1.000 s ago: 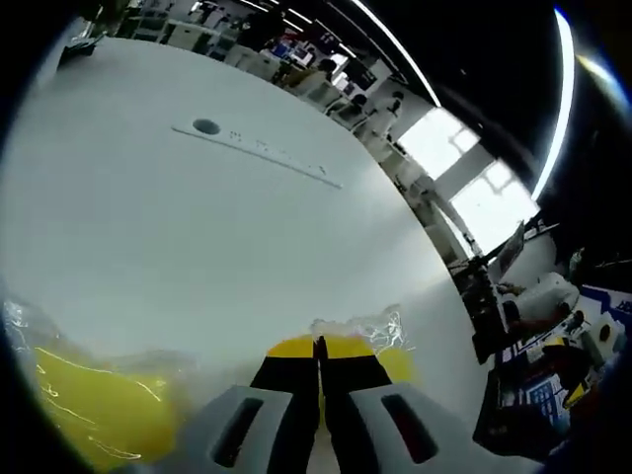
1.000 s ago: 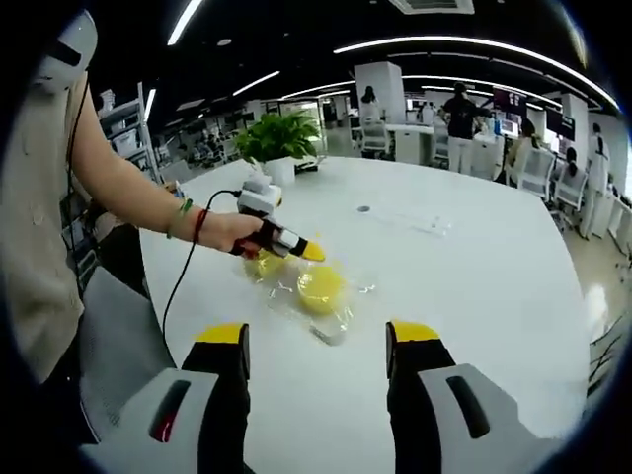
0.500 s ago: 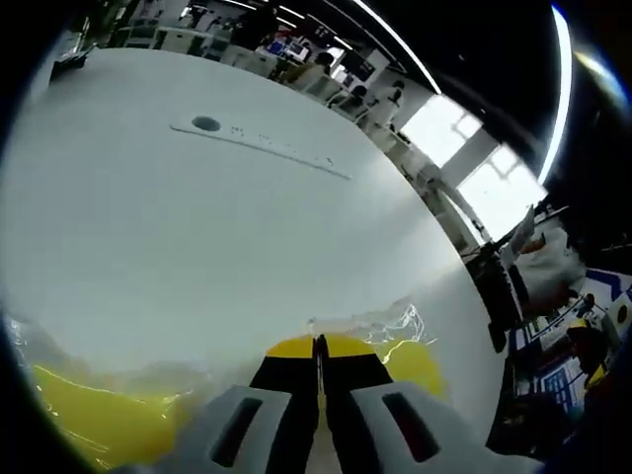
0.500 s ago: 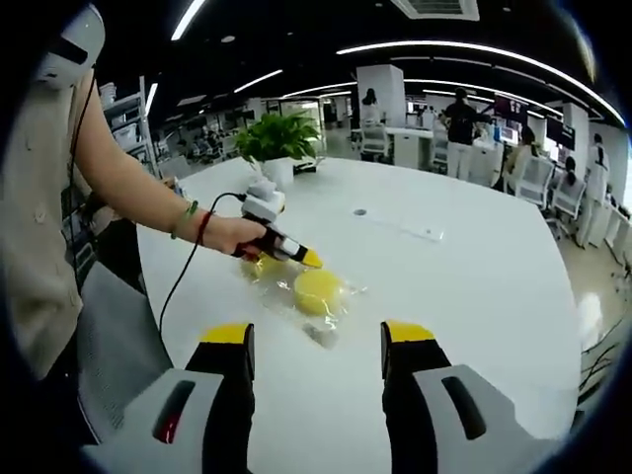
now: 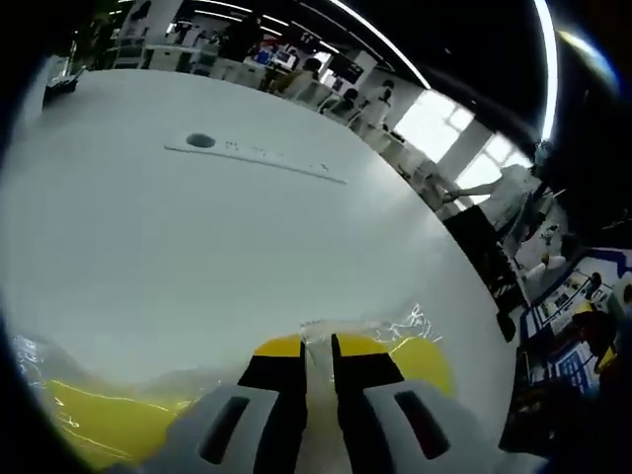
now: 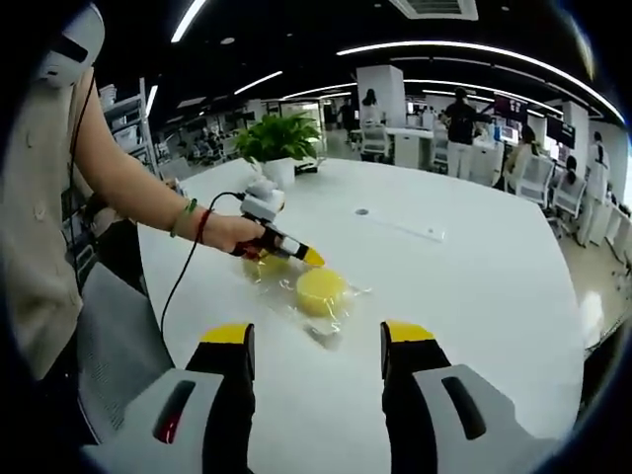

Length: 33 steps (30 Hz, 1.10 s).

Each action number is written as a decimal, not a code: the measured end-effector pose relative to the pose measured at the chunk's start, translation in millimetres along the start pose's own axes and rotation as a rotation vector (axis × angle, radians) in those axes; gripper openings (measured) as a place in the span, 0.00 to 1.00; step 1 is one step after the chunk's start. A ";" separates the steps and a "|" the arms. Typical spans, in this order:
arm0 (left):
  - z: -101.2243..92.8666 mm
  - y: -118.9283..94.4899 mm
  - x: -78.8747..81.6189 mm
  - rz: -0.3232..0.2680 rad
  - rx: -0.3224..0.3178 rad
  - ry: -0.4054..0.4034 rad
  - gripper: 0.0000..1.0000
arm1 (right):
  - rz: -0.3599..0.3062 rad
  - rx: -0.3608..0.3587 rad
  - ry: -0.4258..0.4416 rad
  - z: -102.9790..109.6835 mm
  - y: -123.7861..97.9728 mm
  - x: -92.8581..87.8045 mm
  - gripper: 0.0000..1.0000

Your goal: Compare the silicone blocks by pressing each to a similar depth, holding the contact briefly, and releasing to observe deformation and rebound differences across the visible hardness samples.

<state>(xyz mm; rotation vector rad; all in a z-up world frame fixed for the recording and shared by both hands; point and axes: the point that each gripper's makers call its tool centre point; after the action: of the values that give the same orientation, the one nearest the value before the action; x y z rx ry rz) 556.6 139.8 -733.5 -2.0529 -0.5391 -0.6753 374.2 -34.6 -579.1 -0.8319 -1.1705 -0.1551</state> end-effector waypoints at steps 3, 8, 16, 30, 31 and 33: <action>4.7 -1.1 3.1 -0.007 0.022 0.013 0.13 | 0.001 0.001 -0.004 0.4 0.1 1.0 0.47; 7.5 -6.1 13.3 -0.040 0.045 0.031 0.25 | -0.001 0.002 -0.007 1.6 -0.3 2.5 0.47; 9.7 -18.0 21.9 -0.070 0.069 0.042 0.29 | -0.007 0.014 -0.020 8.3 1.6 6.0 0.46; -0.8 -58.3 34.7 -0.128 0.067 0.113 0.41 | -0.060 -0.021 -0.030 16.8 2.9 17.0 0.49; 1.3 -59.8 36.0 -0.131 0.068 0.113 0.41 | -0.067 -0.025 -0.035 17.3 2.7 17.9 0.49; 0.2 -67.0 38.3 -0.143 0.063 0.107 0.42 | -0.069 -0.054 -0.030 13.5 3.1 17.7 0.50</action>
<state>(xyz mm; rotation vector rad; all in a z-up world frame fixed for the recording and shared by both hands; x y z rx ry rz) 545.5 179.1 -668.0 -1.9207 -0.6410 -0.8363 373.1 -18.3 -563.6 -0.8444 -1.2283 -0.2323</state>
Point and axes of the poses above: the point that each gripper's makers call its tool centre point, and the gripper's own axes: y roughly forward along the fingers, z roughly to its left, x roughly out of its top, and after that the axes turned 5 degrees about x, right-handed
